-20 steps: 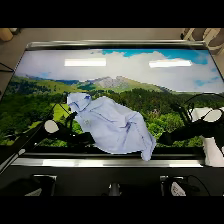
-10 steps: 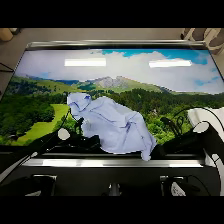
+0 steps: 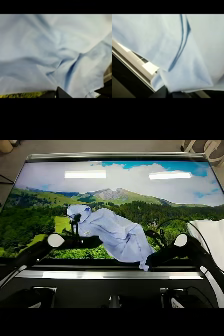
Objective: Fold the shirts.
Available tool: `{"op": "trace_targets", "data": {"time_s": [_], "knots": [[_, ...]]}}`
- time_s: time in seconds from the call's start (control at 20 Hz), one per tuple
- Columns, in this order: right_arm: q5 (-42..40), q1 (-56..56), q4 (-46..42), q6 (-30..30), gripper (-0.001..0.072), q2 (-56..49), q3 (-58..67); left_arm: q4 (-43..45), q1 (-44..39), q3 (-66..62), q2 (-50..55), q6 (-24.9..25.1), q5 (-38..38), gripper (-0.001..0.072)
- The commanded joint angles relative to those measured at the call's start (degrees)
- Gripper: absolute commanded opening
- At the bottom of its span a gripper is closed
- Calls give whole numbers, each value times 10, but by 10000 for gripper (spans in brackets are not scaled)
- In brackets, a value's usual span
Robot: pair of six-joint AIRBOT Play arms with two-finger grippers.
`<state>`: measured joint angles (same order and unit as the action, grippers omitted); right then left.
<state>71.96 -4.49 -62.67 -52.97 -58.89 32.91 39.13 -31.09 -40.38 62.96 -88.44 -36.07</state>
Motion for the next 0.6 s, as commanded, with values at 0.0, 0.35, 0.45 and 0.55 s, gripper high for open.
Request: {"op": "trace_targets", "data": {"time_s": [0.0, 0.35, 0.45, 0.55], "knots": [[27, -12, -143, -60, 21, 63, 149, 103, 48, -100, -115, 24, 7, 32], [-114, -12, -428, -182, 22, 209, 629, 290, 293, -427, -318, -102, 88, 31], [-121, -12, -426, -181, 22, 219, 666, 289, 339, -442, -341, -102, 85, 31], [-111, -12, -432, -166, 22, 222, 673, 289, 367, -442, -355, -102, 74, 31]]}}
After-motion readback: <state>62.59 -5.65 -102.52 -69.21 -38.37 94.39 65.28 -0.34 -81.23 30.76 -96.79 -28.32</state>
